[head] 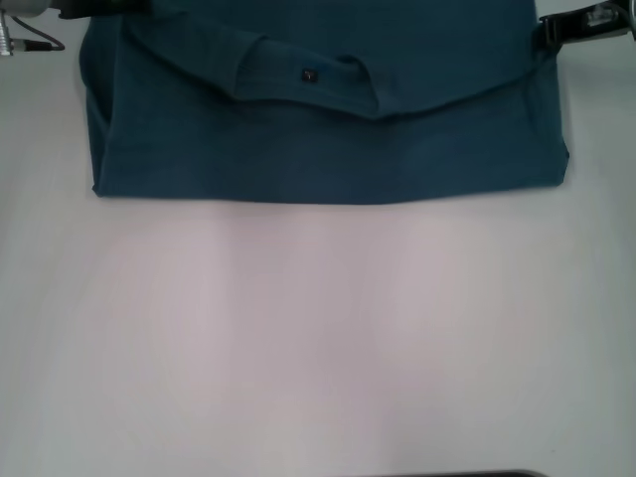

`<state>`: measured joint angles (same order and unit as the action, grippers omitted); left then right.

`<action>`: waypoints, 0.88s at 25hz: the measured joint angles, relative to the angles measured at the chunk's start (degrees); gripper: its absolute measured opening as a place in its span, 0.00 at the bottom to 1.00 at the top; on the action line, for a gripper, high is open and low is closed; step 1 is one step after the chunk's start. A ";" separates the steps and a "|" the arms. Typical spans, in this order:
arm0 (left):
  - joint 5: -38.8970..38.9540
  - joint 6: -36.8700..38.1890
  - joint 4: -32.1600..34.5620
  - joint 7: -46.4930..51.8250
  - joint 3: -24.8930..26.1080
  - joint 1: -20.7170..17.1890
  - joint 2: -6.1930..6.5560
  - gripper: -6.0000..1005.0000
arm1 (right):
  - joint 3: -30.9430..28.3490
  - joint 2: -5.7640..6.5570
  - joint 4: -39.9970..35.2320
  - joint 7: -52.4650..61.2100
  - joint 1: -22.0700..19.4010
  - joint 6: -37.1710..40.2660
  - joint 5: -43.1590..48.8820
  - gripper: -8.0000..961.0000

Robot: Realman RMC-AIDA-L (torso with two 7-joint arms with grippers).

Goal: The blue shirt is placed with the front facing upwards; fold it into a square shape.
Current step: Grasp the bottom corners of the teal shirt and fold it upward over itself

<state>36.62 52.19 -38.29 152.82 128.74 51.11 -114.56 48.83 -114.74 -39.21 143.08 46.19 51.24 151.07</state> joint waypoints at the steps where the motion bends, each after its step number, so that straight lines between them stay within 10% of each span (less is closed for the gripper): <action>1: -0.19 -0.14 0.00 0.02 -0.01 0.01 0.00 0.05 | 0.02 -0.04 0.00 0.00 0.15 -0.24 0.02 0.11; 22: -1.12 1.00 -0.36 3.02 0.59 -0.10 0.25 0.09 | 4.53 -0.17 2.61 1.23 2.05 -3.31 0.35 0.13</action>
<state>35.50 53.20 -38.65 155.84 129.33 51.01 -114.31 53.36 -114.91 -36.60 144.32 48.24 47.93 151.42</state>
